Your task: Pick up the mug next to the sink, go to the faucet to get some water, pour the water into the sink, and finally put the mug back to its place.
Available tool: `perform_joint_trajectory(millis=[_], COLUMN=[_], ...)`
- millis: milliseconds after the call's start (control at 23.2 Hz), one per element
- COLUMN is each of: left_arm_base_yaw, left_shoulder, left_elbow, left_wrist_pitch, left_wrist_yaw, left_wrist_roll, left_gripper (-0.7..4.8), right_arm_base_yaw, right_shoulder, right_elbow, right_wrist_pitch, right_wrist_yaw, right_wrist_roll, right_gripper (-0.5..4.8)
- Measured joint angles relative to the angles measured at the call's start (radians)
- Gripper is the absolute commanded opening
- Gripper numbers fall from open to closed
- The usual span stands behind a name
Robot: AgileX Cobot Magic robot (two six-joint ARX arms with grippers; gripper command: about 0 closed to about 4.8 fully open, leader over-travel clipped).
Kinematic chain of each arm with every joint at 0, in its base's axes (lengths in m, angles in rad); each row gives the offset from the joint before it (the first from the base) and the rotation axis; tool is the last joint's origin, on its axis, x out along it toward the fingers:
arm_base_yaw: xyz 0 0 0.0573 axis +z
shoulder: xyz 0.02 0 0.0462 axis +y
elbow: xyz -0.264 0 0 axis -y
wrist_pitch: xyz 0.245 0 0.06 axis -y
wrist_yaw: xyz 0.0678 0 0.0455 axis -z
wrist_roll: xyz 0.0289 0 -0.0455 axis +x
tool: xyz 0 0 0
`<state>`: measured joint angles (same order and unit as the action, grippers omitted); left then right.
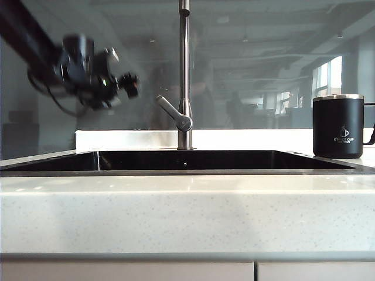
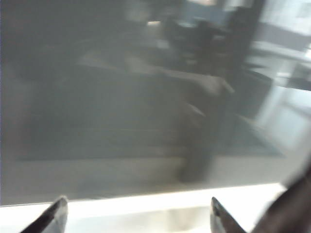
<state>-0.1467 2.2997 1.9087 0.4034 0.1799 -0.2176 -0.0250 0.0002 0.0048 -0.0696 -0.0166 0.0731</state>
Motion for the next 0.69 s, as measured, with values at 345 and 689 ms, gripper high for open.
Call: perform_joint_trajectory(millis=[345, 689], left_arm_base_yaw=[-0.004, -0.007], left_shoulder=[-0.355, -0.64], left_elbow=[0.006, 0.007], left_wrist_pitch=[-0.521, -0.727], left_wrist_yaw=[-0.305, -0.304], left_wrist_roll=[0.02, 0.132], left_gripper=[-0.06, -0.06], right_arm_base_yaw=[0.0, 0.0], right_shoulder=[0.0, 0.0], right_elbow=[0.0, 0.0], right_wrist_pitch=[0.0, 0.0], right_wrist_yaw=[0.0, 0.0], right_wrist_roll=[0.0, 0.0], right_gripper=[-0.07, -0.07])
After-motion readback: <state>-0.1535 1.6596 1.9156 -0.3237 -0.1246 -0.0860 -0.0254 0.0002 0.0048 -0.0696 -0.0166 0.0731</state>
